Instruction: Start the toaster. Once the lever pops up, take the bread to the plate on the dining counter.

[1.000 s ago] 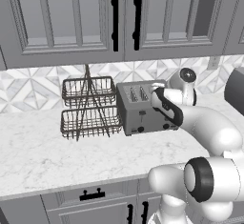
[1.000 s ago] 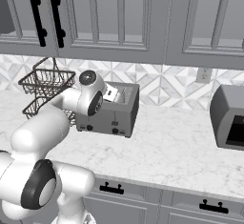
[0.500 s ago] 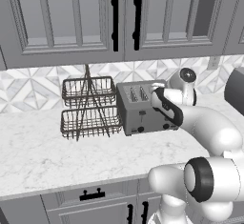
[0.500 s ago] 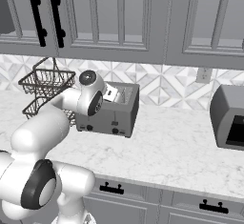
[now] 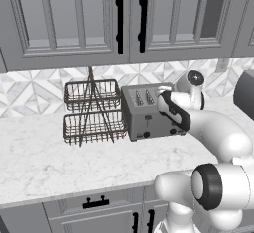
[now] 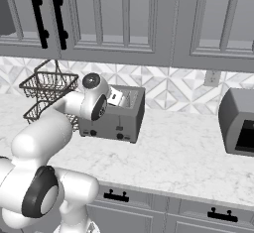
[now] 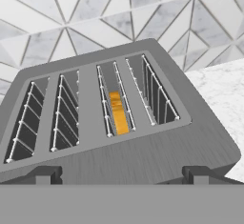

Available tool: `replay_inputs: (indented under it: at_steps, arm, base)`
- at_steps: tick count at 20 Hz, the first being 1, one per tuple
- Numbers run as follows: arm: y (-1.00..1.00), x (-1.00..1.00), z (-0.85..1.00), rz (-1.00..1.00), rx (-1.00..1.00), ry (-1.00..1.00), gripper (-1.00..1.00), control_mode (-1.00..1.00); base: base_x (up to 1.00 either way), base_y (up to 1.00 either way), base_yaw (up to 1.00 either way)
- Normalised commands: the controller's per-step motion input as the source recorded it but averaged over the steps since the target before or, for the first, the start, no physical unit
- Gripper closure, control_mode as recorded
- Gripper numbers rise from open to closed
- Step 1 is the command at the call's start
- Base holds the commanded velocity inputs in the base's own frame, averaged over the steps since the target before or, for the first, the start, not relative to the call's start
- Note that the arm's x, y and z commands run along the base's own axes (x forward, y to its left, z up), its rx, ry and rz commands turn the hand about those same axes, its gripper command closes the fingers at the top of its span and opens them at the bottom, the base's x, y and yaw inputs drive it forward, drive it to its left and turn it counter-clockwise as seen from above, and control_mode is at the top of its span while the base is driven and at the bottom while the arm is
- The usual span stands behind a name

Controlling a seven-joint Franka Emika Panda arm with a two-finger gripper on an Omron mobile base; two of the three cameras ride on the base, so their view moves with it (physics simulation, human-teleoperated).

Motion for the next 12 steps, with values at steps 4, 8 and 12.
replay_inputs:
  at_steps: [4, 8, 12]
  arm:
    - [0.0, 0.0, 0.0, 0.0, 0.0, 0.0, -1.0, -1.0]
    - [0.0, 0.0, 0.0, 0.0, 0.0, 0.0, -1.0, -1.0]
    - [0.0, 0.0, 0.0, 0.0, 0.0, 0.0, -1.0, -1.0]
  base:
    - [0.0, 0.0, 0.0]
    - [0.0, 0.0, 0.0]
    - [0.0, 0.0, 0.0]
